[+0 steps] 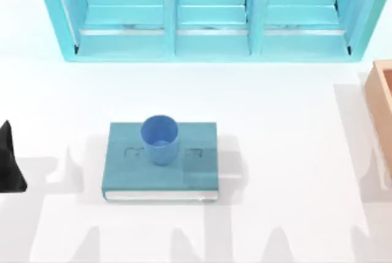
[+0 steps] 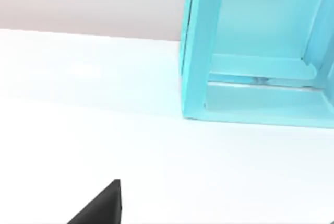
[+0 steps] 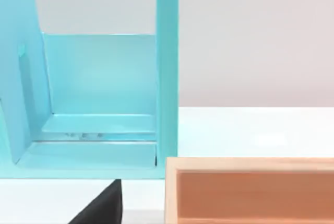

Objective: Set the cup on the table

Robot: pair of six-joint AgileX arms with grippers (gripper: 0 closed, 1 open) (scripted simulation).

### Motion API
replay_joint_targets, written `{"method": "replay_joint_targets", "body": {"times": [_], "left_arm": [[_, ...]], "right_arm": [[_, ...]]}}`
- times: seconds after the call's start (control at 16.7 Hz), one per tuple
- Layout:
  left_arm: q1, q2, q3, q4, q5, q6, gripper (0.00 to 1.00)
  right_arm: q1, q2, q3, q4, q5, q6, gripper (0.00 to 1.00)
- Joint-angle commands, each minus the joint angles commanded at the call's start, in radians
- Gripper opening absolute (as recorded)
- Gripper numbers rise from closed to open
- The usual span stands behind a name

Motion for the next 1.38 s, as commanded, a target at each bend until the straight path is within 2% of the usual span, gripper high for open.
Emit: {"method": "replay_joint_targets", "body": {"times": [0.3, 0.84, 1.14, 1.38], "left_arm": [[-0.113, 0.420, 0.370, -0.346, -0.011, -0.146, 1.00], [-0.388, 1.337, 1.166, -1.033, -0.017, -0.403, 1.00], [-0.530, 1.699, 1.576, -1.245, -0.010, -0.502, 1.00], [-0.603, 1.848, 1.784, -1.308, -0.001, -0.548, 1.00]], "right_arm": [[0.000, 0.000, 0.000, 0.000, 0.000, 0.000, 1.00], [0.000, 0.000, 0.000, 0.000, 0.000, 0.000, 1.00], [0.000, 0.000, 0.000, 0.000, 0.000, 0.000, 1.00], [0.000, 0.000, 0.000, 0.000, 0.000, 0.000, 1.00]]}}
